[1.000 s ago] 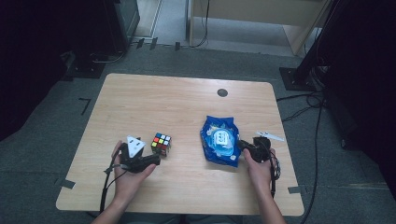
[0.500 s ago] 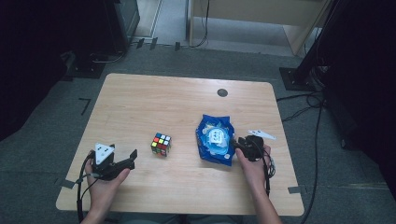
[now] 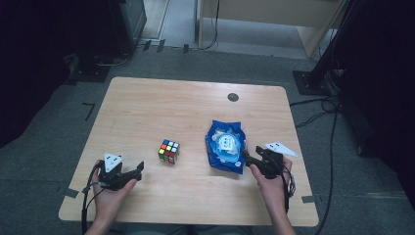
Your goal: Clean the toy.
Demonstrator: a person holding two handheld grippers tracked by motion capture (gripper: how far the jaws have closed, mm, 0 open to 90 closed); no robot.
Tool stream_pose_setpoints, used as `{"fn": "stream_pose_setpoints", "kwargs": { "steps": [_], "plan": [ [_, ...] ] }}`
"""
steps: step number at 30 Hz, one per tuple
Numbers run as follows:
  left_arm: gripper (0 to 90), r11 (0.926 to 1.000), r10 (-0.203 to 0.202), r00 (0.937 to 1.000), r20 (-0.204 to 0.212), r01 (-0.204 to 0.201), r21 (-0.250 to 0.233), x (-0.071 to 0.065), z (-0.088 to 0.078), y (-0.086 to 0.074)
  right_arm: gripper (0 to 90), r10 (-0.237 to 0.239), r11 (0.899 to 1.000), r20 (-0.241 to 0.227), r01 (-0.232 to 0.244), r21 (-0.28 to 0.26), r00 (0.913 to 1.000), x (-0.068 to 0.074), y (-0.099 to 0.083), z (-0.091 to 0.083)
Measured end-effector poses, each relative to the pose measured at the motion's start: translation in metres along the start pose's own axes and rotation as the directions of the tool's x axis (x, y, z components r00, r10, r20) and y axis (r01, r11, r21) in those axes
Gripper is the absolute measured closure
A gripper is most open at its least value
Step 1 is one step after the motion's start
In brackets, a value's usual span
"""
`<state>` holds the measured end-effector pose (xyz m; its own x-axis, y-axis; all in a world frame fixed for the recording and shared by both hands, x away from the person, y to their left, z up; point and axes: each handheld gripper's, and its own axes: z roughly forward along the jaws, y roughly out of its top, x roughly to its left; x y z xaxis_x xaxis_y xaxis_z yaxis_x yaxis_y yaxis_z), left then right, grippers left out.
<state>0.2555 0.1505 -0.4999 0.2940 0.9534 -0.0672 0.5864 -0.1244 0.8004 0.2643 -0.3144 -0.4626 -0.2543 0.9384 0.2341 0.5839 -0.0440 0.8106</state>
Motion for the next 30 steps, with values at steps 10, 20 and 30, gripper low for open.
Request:
{"fn": "stream_pose_setpoints", "kwargs": {
  "steps": [10, 20, 30],
  "plan": [
    [14.2, 0.9977, 0.005, 1.0, 0.008, -0.005, 0.068, 0.004, 0.013, -0.004, 37.8, -0.125, 0.991, -0.044, 0.127, 0.046, 0.9912, 0.031, -0.008, 0.008],
    [14.3, 0.9946, 0.023, 0.9996, 0.017, -0.025, 0.101, 0.0, 0.018, -0.005, 40.6, -0.143, 0.985, 0.004, 0.142, 0.092, 0.9897, 0.038, -0.009, 0.031],
    [15.0, 0.9927, 0.034, 0.9993, 0.013, -0.036, 0.115, -0.001, 0.02, -0.005, 62.2, -0.264, 0.959, 0.103, 0.25, 0.131, 0.9591, 0.044, -0.014, 0.052]
  ]
}}
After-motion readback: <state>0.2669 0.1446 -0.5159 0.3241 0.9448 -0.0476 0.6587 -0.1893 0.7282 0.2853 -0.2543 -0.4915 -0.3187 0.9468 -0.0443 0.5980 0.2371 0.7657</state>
